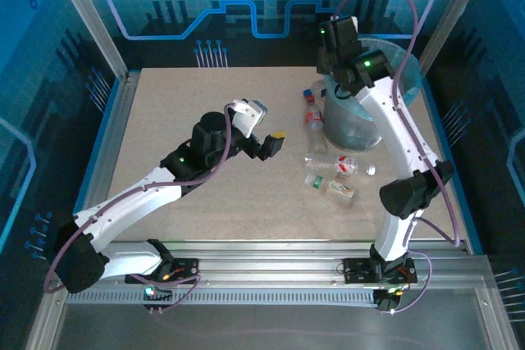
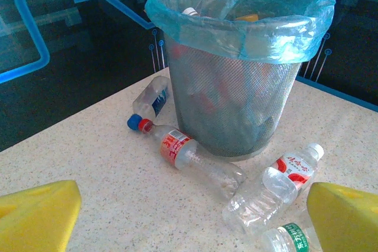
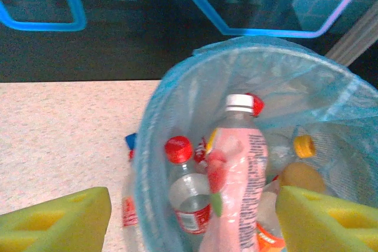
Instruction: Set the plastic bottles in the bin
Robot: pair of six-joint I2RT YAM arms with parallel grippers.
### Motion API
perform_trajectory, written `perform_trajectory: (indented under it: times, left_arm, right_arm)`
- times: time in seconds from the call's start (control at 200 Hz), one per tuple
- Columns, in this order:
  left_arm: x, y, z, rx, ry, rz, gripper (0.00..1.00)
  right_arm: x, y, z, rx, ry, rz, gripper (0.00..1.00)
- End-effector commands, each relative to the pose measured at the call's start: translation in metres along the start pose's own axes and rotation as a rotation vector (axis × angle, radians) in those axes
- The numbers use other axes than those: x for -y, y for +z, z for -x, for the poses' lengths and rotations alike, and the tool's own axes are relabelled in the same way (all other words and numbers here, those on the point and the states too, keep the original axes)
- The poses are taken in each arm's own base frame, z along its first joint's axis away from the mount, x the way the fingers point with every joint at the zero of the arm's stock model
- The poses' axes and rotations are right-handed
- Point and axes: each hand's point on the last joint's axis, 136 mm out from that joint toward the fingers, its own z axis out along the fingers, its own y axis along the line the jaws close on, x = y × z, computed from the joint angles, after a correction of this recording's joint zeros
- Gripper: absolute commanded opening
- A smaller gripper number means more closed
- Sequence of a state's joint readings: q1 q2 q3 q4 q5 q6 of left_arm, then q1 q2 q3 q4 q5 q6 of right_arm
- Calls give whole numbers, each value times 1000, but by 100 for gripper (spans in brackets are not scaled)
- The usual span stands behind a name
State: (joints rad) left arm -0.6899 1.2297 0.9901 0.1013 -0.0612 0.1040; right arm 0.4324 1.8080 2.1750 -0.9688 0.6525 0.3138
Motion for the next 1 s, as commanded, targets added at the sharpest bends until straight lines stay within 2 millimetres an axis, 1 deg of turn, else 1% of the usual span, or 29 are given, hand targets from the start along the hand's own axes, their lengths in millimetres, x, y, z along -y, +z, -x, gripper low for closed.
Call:
perform_trajectory:
  times: [0.0,0.11,0.2,0.29,0.39,0.465,0.575,0.715,0.83,0.91,0.995]
  left_arm:
    - [-11,3,-2,-26,-16,53,99]
    - [-18,8,-3,-62,-65,92,99]
    - [-18,12,-4,-90,-122,99,98]
    - [-18,15,-9,-119,-203,105,95]
    - [-14,18,-20,-154,-294,109,94]
    - [-6,22,-32,-191,-340,114,93]
    - [6,30,-54,-262,-386,145,93]
    - [28,41,-77,-358,-428,145,93]
    - [48,54,-93,-431,-451,128,92]
    - [61,62,-104,-474,-472,122,92]
    - [78,68,-111,-508,-461,105,92]
  right_arm:
    - [-4,-32,17,85,29,54,75]
    - [-11,-51,18,110,18,100,74]
    - [-17,-69,16,132,8,142,75]
    - [-21,-80,8,139,-3,180,75]
    - [-16,-88,-7,131,-15,191,75]
    - [-9,-92,-19,128,-21,190,75]
    - [8,-102,-34,136,-12,183,75]
    - [21,-112,-52,140,-6,205,75]
    - [26,-114,-67,126,-16,219,75]
    - [25,-115,-75,113,-25,242,75]
    - [24,-115,-83,104,-27,260,75]
